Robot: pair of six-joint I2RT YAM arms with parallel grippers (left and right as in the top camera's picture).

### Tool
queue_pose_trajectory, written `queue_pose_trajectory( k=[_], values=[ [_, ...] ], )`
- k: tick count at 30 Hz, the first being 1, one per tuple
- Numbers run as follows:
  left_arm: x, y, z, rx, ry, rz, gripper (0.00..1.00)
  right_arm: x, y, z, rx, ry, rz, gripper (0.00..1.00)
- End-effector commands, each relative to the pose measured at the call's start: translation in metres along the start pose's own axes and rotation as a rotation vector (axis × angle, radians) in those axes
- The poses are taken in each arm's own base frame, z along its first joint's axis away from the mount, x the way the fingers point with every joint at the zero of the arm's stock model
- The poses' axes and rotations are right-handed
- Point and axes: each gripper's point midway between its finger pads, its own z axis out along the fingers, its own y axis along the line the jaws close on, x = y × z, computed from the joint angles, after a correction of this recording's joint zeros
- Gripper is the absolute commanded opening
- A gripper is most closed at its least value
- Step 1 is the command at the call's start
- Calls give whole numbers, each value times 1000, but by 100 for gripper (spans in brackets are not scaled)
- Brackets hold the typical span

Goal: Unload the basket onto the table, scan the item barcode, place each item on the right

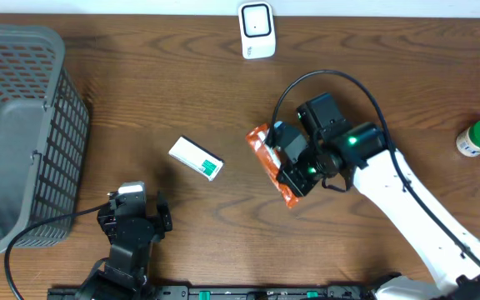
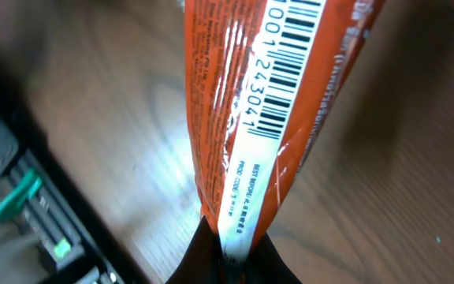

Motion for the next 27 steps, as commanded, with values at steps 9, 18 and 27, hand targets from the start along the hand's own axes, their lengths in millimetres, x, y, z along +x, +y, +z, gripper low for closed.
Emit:
queue_pose_trajectory(
  k=[9, 18, 27],
  values=[
    [-2, 3, -1, -13, -11, -15, 87, 7, 37, -5, -71, 20, -242, 1],
    [-2, 3, -1, -13, -11, -15, 88, 7, 38, -4, -67, 23, -223, 1],
    [-2, 3, -1, -13, -11, -15, 88, 15, -6, 16, 141, 83, -42, 1]
  ],
)
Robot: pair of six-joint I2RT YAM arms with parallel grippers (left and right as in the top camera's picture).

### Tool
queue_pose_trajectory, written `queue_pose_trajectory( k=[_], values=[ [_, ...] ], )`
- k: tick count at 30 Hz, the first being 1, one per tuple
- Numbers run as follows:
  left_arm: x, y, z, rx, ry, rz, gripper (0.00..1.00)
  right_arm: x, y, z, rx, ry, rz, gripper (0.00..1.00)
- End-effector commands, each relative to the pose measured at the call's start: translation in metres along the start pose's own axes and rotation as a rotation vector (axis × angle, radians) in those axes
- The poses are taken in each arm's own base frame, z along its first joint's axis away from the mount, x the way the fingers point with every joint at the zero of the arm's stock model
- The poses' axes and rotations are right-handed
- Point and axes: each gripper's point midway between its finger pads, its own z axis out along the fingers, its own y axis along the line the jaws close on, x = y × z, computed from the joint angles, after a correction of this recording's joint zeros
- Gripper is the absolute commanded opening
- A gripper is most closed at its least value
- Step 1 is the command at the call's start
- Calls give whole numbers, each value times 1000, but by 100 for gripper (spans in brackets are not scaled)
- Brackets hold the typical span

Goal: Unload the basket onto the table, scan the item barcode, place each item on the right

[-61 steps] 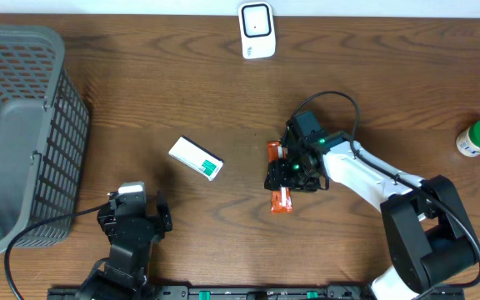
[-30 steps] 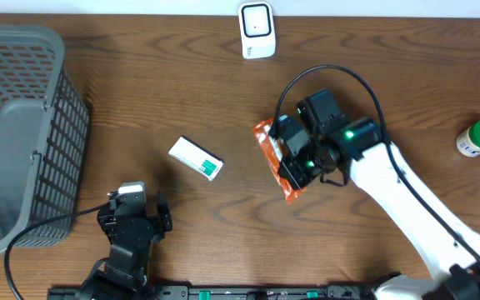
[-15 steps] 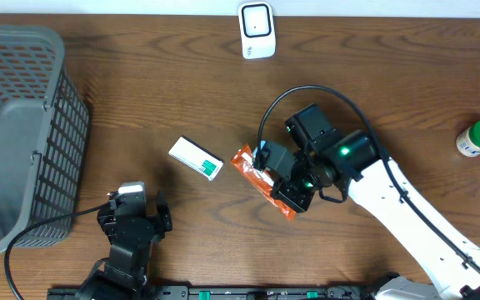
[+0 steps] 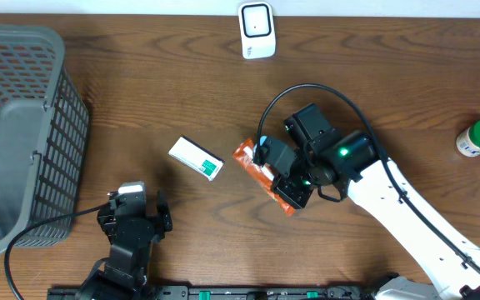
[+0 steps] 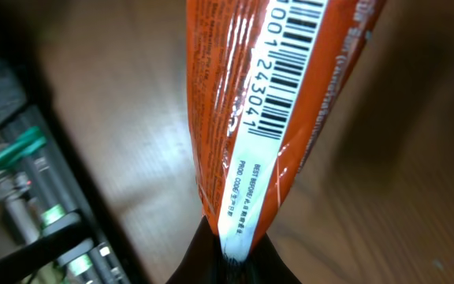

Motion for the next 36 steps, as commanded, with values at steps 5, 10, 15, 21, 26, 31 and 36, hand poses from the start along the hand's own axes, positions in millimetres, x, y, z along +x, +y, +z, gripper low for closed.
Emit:
queue_pose_trajectory(
  k=[5, 10, 15, 21, 26, 31, 36],
  values=[
    [-2, 3, -1, -13, -11, -15, 88, 18, -37, 55, 110, 116, 151, 1],
    [-2, 3, -1, -13, -11, -15, 88, 36, -54, 83, 147, 227, 170, 1],
    [-2, 3, -1, -13, -11, -15, 87, 43, -59, 90, 167, 267, 170, 10],
    [-2, 3, -1, -13, -11, -15, 88, 36, -60, 84, 175, 249, 202, 99],
    [-2, 3, -1, -13, -11, -15, 88, 18, -57, 64, 170, 217, 301, 99],
    [-2, 3, -1, -13, -11, -15, 87, 5, -52, 41, 91, 141, 609, 99],
    [-2, 3, -1, -13, -11, -15, 87, 39, -68, 30, 138, 199, 1119, 99]
  ],
)
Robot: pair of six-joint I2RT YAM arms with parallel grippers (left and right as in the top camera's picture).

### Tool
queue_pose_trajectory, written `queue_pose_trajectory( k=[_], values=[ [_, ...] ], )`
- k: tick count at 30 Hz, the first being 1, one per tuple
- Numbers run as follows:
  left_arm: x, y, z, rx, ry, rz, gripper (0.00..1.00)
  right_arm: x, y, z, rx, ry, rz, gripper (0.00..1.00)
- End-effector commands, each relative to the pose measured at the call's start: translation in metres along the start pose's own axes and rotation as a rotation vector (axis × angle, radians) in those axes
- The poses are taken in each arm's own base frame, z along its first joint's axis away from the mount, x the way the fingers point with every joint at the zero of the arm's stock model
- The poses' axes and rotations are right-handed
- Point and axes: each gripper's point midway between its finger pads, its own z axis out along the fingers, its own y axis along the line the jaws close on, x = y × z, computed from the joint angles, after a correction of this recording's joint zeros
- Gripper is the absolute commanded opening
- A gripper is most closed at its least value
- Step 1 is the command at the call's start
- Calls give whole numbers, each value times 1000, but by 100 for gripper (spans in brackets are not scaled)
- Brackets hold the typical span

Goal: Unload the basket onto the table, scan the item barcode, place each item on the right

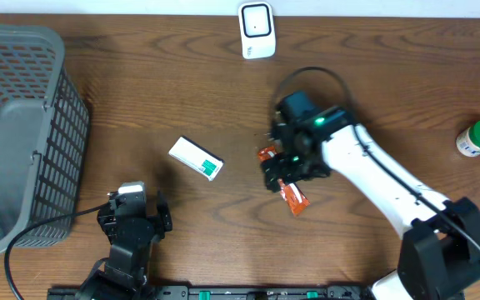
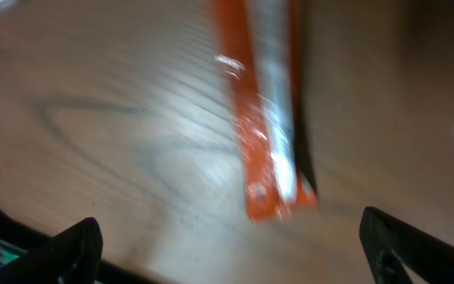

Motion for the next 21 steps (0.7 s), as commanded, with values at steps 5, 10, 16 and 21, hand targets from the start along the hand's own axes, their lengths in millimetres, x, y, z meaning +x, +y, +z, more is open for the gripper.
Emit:
queue_pose_trajectory(
  k=[5, 10, 16, 21],
  values=[
    [-2, 3, -1, -13, -11, -15, 87, 11, 20, -4, -235, 81, 270, 53],
    [-2, 3, -1, -13, -11, -15, 88, 15, 18, 8, -159, 72, 263, 1],
    [-2, 3, -1, -13, -11, -15, 88, 39, 22, 49, -143, 111, 261, 1],
    [-2, 3, -1, -13, -11, -15, 88, 51, 12, 74, -108, 105, 262, 1]
  ],
)
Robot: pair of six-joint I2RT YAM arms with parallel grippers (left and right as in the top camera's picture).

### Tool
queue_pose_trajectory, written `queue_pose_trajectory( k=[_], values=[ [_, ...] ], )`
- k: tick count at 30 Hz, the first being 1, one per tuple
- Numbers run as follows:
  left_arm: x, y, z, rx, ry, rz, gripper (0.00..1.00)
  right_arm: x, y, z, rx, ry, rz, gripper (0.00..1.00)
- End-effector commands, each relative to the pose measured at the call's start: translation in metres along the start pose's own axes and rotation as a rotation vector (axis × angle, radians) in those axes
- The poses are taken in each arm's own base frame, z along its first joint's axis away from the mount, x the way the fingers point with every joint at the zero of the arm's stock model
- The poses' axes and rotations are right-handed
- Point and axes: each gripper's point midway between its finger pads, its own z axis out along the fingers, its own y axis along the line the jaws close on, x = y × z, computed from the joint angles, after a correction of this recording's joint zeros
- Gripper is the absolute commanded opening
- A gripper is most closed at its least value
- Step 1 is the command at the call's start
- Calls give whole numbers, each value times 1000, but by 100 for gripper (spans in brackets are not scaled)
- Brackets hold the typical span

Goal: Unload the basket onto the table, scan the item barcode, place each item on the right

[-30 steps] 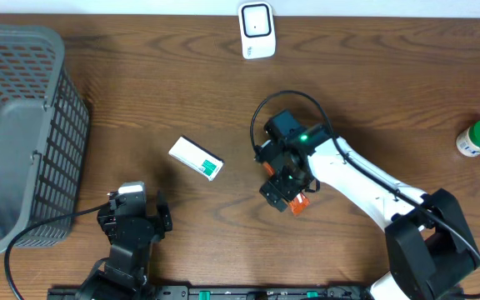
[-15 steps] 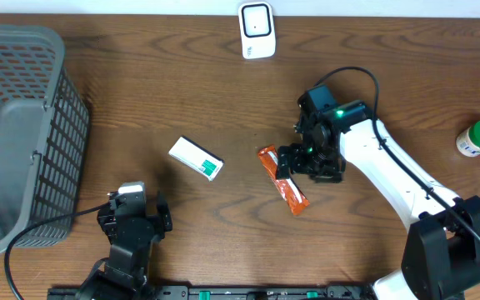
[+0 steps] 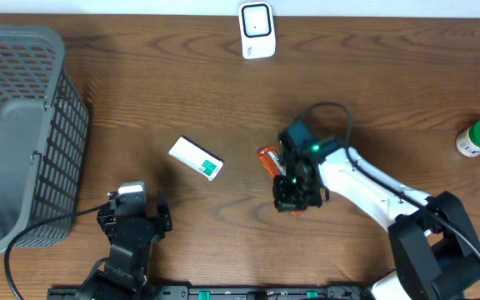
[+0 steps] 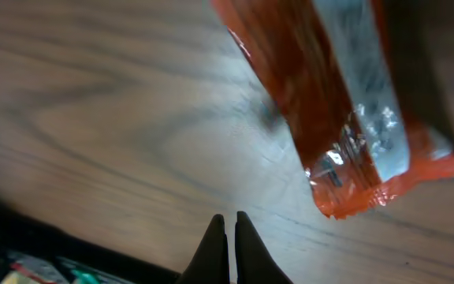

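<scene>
The orange snack packet (image 4: 345, 102) lies flat on the wooden table, with a silvery strip along it and its crimped end toward the camera. From overhead only its upper end (image 3: 267, 157) shows beside the right arm. My right gripper (image 4: 228, 217) is shut on nothing, fingertips just off the packet's end; overhead it sits at the arm's tip (image 3: 294, 200). The white barcode scanner (image 3: 256, 29) stands at the table's far edge. My left gripper (image 3: 132, 221) rests near the front edge, its jaws unclear from above.
A white and green box (image 3: 197, 158) lies left of the packet. A grey mesh basket (image 3: 23, 133) fills the left side. A green-capped bottle and a small orange packet sit at the right edge.
The right gripper, then wide open over the packet lying on the table, is now shut with nothing in it and sits a little nearer the front edge.
The right gripper first held the orange packet by its end, barcode showing, over the middle of the table. Then it was slightly further left, still holding it. Later the packet lay on the table under open fingers, and now the fingers are shut and empty.
</scene>
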Motion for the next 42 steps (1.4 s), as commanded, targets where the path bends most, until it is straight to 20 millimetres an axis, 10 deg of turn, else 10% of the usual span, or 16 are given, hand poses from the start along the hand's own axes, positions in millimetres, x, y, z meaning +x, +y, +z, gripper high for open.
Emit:
queue_pose_trajectory(
  k=[1, 8, 15, 21, 28, 37, 42],
  values=[
    [-2, 3, -1, -12, -11, -15, 88, 0, -16, 6, 63, -32, 43, 1],
    [-2, 3, -1, -12, -11, -15, 88, -32, -79, -13, 365, -231, 157, 1],
    [-2, 3, -1, -12, -11, -15, 87, -65, -63, -38, 274, -296, 120, 1],
    [-2, 3, -1, -12, -11, -15, 87, -35, -33, -30, 105, -127, 130, 99],
    [-2, 3, -1, -12, -11, -15, 88, -13, -44, -24, 126, -78, 607, 99],
    [-2, 3, -1, -13, -11, -15, 88, -48, -55, -4, 14, -280, 1103, 99],
    [-2, 3, -1, -12, -11, -15, 88, -63, -42, -1, -87, -298, 1078, 98]
  ],
)
